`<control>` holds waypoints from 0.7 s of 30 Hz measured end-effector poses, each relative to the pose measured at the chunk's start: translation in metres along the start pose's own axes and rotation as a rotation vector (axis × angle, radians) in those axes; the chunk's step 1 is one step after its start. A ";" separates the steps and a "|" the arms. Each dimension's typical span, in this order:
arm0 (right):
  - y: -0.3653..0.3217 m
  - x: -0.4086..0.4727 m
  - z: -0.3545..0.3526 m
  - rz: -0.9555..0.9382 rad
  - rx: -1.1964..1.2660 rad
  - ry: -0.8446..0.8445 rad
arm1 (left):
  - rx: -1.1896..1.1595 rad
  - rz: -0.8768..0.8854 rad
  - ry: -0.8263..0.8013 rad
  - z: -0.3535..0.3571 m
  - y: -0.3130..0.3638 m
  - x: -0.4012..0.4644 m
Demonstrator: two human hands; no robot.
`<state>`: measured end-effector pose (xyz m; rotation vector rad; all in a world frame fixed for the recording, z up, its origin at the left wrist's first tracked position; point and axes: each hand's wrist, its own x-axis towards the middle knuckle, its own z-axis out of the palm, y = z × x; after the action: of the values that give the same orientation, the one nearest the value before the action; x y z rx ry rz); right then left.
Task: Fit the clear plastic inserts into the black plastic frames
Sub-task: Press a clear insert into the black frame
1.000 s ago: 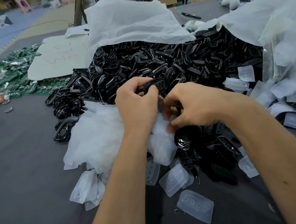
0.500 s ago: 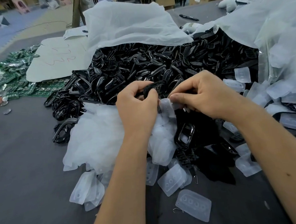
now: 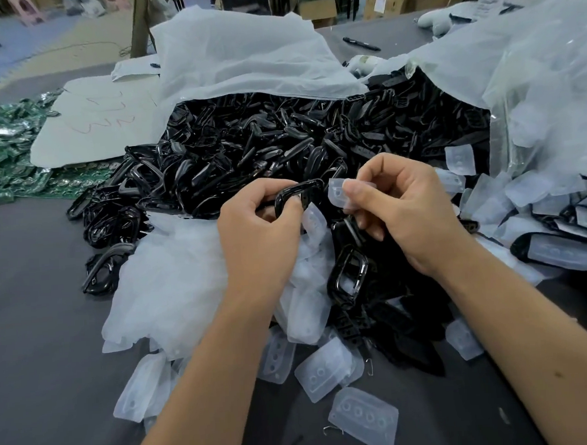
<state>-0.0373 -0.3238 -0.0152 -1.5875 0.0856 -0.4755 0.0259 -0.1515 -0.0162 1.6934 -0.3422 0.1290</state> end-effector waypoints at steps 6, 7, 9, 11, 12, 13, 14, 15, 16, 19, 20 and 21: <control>-0.006 0.000 0.003 -0.061 0.054 -0.001 | -0.054 -0.011 -0.007 -0.002 -0.001 0.000; -0.008 0.001 0.005 -0.080 0.075 0.001 | -0.058 -0.013 -0.010 -0.001 0.000 0.000; -0.009 0.002 0.009 -0.082 0.113 0.004 | -0.060 -0.013 -0.010 -0.001 0.000 0.000; -0.007 0.002 0.013 -0.059 0.122 0.000 | -0.058 -0.008 -0.010 0.000 0.000 0.000; -0.005 0.002 0.014 -0.049 0.113 -0.007 | -0.058 -0.009 -0.010 0.000 0.000 0.000; -0.004 0.002 0.014 -0.047 0.105 -0.019 | -0.060 -0.013 -0.011 0.000 0.001 0.000; -0.003 0.002 0.014 -0.042 0.108 -0.036 | -0.064 -0.020 -0.013 0.000 0.001 0.001; -0.003 0.003 0.014 -0.033 0.120 -0.051 | -0.068 -0.028 -0.014 0.000 0.001 0.001; -0.003 0.003 0.014 -0.022 0.137 -0.058 | -0.072 -0.034 -0.015 0.000 0.001 0.001; -0.002 0.004 0.014 -0.030 0.108 -0.051 | -0.076 -0.043 -0.023 0.001 0.001 0.001; -0.002 0.003 0.014 -0.044 0.083 -0.050 | -0.075 -0.041 -0.029 0.001 0.002 0.002; -0.001 0.002 0.014 -0.066 0.057 -0.046 | -0.075 -0.040 -0.036 0.001 0.002 0.002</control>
<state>-0.0307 -0.3115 -0.0132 -1.5479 -0.0155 -0.4886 0.0267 -0.1528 -0.0142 1.6290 -0.3359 0.0553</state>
